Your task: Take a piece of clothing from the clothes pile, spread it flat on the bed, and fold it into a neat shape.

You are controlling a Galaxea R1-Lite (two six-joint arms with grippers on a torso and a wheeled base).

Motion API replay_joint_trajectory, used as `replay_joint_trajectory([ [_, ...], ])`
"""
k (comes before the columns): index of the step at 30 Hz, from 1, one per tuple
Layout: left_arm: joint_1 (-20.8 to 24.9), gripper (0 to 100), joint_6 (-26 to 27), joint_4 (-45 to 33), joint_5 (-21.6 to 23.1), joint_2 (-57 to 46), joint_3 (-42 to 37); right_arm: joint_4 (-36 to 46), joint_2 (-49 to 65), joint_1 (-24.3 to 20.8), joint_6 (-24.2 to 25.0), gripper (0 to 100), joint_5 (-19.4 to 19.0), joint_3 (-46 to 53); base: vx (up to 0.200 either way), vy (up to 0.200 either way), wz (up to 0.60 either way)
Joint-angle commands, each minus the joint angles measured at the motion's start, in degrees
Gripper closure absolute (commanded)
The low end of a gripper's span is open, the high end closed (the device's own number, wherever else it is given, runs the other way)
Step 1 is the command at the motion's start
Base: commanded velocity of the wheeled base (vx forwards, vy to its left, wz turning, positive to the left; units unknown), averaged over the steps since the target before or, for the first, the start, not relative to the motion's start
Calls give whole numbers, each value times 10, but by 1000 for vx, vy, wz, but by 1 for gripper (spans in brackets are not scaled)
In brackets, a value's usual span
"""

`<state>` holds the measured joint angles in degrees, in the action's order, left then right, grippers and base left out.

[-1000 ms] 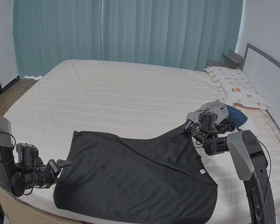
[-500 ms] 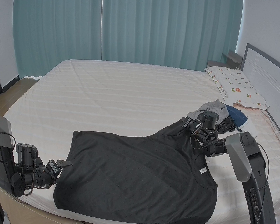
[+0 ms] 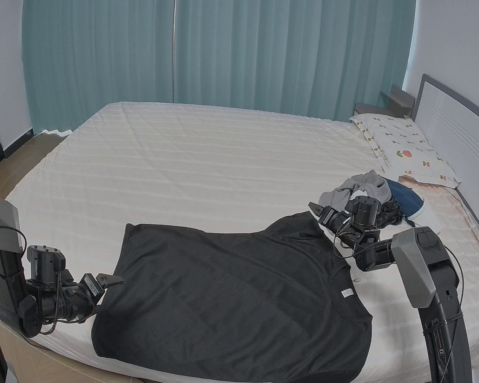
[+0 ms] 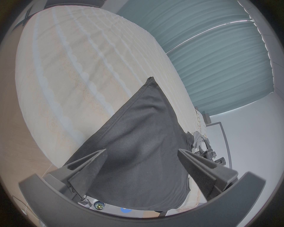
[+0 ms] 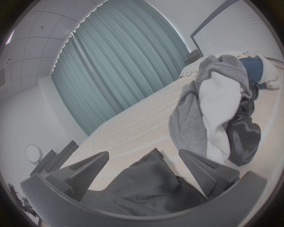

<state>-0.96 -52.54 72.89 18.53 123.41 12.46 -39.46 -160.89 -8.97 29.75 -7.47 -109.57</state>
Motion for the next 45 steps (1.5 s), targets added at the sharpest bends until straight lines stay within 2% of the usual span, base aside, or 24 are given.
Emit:
replay_joint_trajectory([
  [1,0,0,0,0,0,0,0,-3,43,25,0,0,-43,85,0,0,0],
  [11,0,0,0,1,0,0,0,-4,-7,39,-7,0,-47,68,0,0,0],
  [24,0,0,0,0,0,0,0,3,-45,26,-5,0,-47,30,0,0,0],
  [25,0,0,0,0,0,0,0,1,-48,26,-5,100,-47,24,0,0,0],
  [34,0,0,0,0,0,0,0,-4,-42,35,3,100,-43,16,0,0,0],
  [37,0,0,1,0,0,0,0,-4,-42,41,15,100,-28,-13,0,0,0],
  [40,0,0,0,1,0,0,0,2,-49,49,18,100,9,-50,0,0,0],
  [45,0,0,0,0,-1,0,0,-1,-57,57,18,100,17,-50,0,0,0],
])
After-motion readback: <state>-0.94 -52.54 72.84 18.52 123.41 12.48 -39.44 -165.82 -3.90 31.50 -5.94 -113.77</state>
